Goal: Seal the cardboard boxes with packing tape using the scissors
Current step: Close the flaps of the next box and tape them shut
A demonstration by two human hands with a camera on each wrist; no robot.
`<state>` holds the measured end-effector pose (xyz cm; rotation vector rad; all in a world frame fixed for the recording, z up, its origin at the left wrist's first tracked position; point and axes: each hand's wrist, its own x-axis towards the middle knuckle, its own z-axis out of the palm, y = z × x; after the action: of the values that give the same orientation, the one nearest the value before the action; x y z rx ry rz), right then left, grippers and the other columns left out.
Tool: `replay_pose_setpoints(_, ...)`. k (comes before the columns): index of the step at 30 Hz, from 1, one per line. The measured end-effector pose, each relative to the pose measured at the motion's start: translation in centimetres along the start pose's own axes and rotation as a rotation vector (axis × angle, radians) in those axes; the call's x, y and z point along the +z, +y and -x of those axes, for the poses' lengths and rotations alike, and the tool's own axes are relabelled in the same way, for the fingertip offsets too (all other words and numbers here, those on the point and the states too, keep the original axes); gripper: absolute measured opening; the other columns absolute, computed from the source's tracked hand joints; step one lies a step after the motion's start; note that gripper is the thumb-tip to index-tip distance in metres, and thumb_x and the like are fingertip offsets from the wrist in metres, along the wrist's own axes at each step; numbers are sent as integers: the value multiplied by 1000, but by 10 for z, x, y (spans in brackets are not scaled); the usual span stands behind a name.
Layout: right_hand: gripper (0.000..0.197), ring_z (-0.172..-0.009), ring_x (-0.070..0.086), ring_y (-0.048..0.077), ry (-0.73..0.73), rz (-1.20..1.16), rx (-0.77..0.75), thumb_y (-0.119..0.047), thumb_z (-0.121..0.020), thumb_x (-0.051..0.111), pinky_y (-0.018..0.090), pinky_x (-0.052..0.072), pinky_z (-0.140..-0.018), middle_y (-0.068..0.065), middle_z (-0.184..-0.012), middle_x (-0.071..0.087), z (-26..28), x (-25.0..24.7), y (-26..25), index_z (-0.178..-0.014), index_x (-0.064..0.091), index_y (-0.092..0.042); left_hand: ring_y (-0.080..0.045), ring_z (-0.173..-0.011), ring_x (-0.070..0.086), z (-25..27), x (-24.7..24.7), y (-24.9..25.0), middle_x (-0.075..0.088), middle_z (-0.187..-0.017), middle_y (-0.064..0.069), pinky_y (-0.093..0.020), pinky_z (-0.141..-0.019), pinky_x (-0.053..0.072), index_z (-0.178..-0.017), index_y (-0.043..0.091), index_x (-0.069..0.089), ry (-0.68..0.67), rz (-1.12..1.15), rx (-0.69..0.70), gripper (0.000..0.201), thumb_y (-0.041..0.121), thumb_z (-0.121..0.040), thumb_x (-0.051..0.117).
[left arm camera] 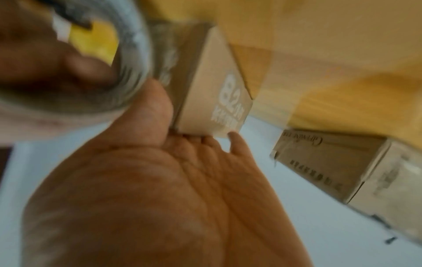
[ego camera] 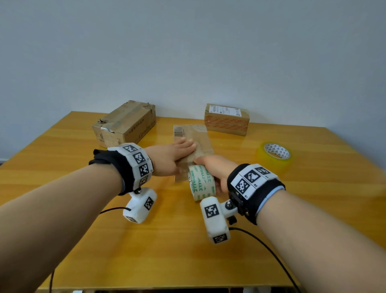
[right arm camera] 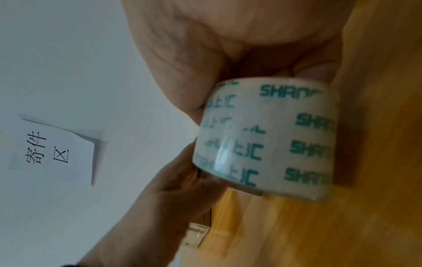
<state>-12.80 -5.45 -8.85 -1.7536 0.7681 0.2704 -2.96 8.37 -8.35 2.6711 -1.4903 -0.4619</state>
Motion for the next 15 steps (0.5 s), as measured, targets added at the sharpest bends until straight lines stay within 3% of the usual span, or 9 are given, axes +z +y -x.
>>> replay_pose_setpoints(4, 25, -80, 60, 23, -7, 43, -10, -37, -101, 54, 36, 50, -84, 5, -84, 65, -2, 0, -1, -94, 57, -13, -9, -151, 0, -6, 0, 4, -3, -165, 9, -34, -123, 14, -157, 30, -3, 2, -229, 4, 79, 22, -99, 49)
replay_pose_setpoints(7, 22, -94, 60, 26, -14, 73, -30, -36, -101, 53, 40, 50, -93, 8, -101, 63, -2, -1, -2, -94, 58, -16, -13, -152, 1, -6, -1, 5, -2, -165, 5, -37, -123, 15, -157, 31, -3, -11, -250, 21, 77, 20, -100, 48)
replay_pose_setpoints(10, 16, -109, 60, 28, -5, 76, -54, -33, -101, 54, 47, 46, -109, 7, -112, 63, -4, -1, -3, -88, 57, -25, -14, -152, 2, -4, 3, 6, 0, -165, 5, -37, -121, 17, -156, 37, -1, 11, -230, 27, 76, 17, -100, 45)
replay_pose_setpoints(15, 25, -96, 62, 26, -7, 95, -18, -38, -101, 54, 44, 48, -105, 9, -102, 66, -7, -3, -2, -96, 59, -14, -14, -152, 6, -2, -3, 12, 5, -165, 6, -38, -123, 15, -156, 37, 7, -7, -181, -2, 71, 18, -100, 45)
